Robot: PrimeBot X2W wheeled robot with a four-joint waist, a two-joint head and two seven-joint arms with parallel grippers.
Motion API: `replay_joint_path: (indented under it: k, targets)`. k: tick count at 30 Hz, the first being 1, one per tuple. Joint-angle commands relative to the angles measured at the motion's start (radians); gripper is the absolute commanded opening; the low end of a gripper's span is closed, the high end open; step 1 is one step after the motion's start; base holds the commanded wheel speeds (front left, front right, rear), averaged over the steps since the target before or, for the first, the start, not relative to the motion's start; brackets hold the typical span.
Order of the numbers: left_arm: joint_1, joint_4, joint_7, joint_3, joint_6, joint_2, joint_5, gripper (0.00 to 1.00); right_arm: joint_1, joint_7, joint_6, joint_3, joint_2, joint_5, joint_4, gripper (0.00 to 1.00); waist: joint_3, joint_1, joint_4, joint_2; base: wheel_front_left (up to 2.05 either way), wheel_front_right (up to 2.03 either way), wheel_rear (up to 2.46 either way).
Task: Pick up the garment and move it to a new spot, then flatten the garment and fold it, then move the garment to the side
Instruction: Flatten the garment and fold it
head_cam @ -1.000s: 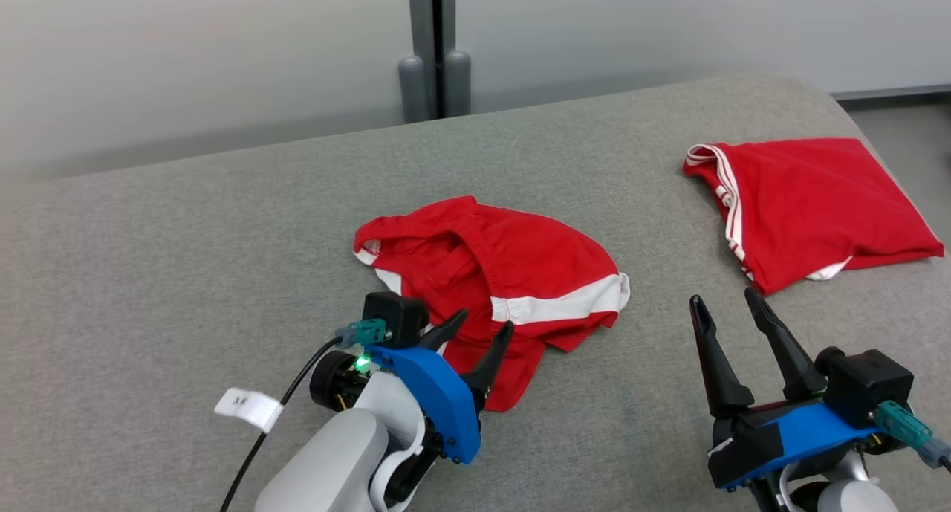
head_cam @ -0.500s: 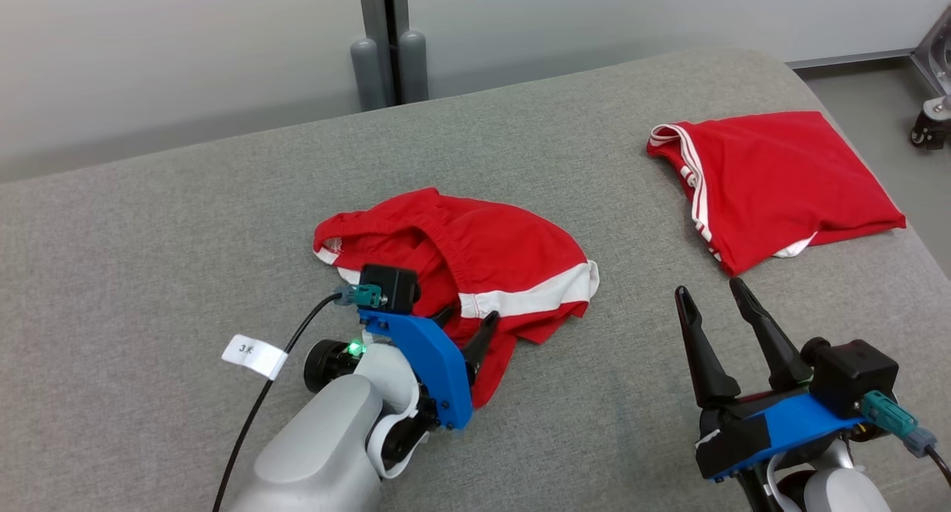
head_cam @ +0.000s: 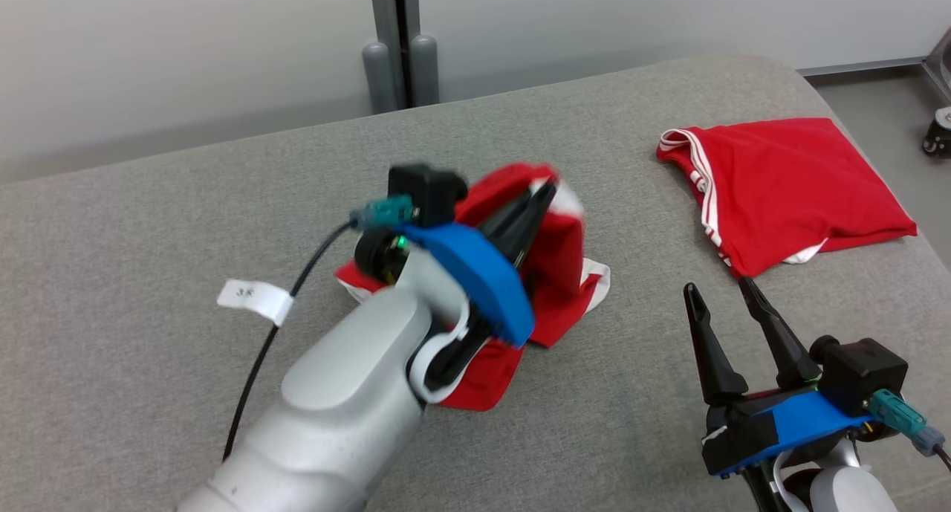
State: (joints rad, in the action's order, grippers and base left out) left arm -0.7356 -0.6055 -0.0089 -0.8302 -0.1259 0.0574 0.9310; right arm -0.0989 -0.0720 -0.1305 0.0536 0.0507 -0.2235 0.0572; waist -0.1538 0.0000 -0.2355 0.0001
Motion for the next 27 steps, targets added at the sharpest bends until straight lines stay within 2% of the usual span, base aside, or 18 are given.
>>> replay_joint_path:
  k: [1,6,11,16,21,24,27]
  targets:
    - [-0.042,0.031,-0.023,-0.005,-0.006,-0.001,0.007,0.0,0.0,-0.002,-0.001,-0.002,0.0,-0.004,-0.003,1.0,0.002,0.0,0.008,-0.0001,0.0,0.0,0.0]
    - [-0.154,0.185,-0.132,-0.019,-0.006,0.001,0.065,0.0,0.002,-0.001,-0.001,0.0,0.0,-0.009,-0.001,1.0,0.009,0.0,0.028,-0.0001,0.0,0.0,0.0]
    - [-0.192,0.3,-0.181,-0.055,-0.006,0.053,0.119,0.0,0.012,-0.001,-0.001,-0.009,0.0,-0.013,-0.004,1.0,0.011,0.0,0.058,-0.0001,0.0,0.0,0.0]
    - [-0.115,0.349,-0.145,-0.156,-0.006,0.153,0.153,0.0,0.017,0.003,-0.001,-0.017,0.0,-0.009,-0.01,1.0,0.01,0.0,0.103,-0.0001,0.0,0.0,0.0]
    - [0.03,0.347,-0.079,-0.234,-0.005,0.3,0.205,0.0,0.021,0.007,-0.001,-0.021,0.0,-0.011,-0.017,1.0,0.011,0.0,0.148,-0.0001,0.0,0.0,0.0]
    - [0.116,0.345,-0.047,-0.255,0.04,0.383,0.22,0.0,0.025,0.009,-0.001,-0.028,0.0,-0.011,-0.02,1.0,0.013,0.0,0.173,-0.0001,0.0,0.0,0.0]
    - [0.184,0.349,-0.027,-0.267,0.104,0.462,0.219,0.0,0.027,0.013,-0.001,-0.031,0.0,-0.007,-0.025,1.0,0.014,0.0,0.195,-0.0001,0.0,0.0,0.0]
